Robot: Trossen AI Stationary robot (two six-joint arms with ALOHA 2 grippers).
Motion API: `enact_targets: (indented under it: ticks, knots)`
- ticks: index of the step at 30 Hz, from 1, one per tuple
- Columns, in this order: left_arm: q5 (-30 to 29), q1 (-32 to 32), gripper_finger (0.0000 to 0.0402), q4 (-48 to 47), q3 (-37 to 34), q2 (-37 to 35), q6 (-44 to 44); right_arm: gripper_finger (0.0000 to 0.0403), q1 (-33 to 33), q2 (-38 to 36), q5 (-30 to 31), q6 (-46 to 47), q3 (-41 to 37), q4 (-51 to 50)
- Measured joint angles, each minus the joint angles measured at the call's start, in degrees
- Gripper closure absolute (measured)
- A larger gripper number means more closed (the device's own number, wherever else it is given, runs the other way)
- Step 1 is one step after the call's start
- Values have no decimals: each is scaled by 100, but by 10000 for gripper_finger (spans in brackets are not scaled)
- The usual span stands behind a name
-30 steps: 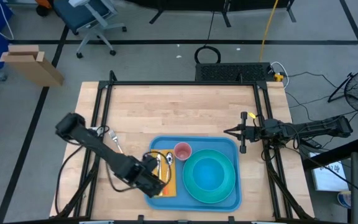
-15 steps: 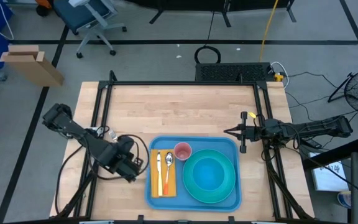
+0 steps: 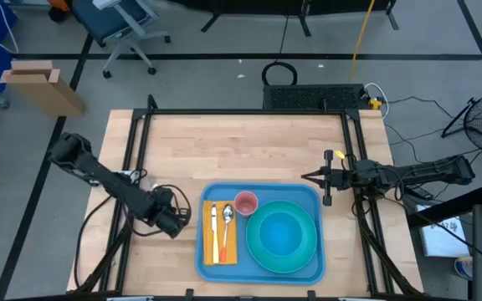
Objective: Set up tray
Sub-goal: Put the orange fork between the orange spoon and yellow table knife on the blue tray
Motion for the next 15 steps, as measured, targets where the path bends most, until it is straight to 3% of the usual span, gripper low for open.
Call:
enact_targets:
  ticks: [6,10,15]
  knots:
    - [-172,348,302,384,-81,-2,-62,403,0,11,-2,123,0,-49]
    - [-502,616,220,360,-40,-2,-58,403,0,11,-2,118,0,-143]
    - [-347,955,108,185,-40,-2,201,403,0,11,-2,90,-1,-237]
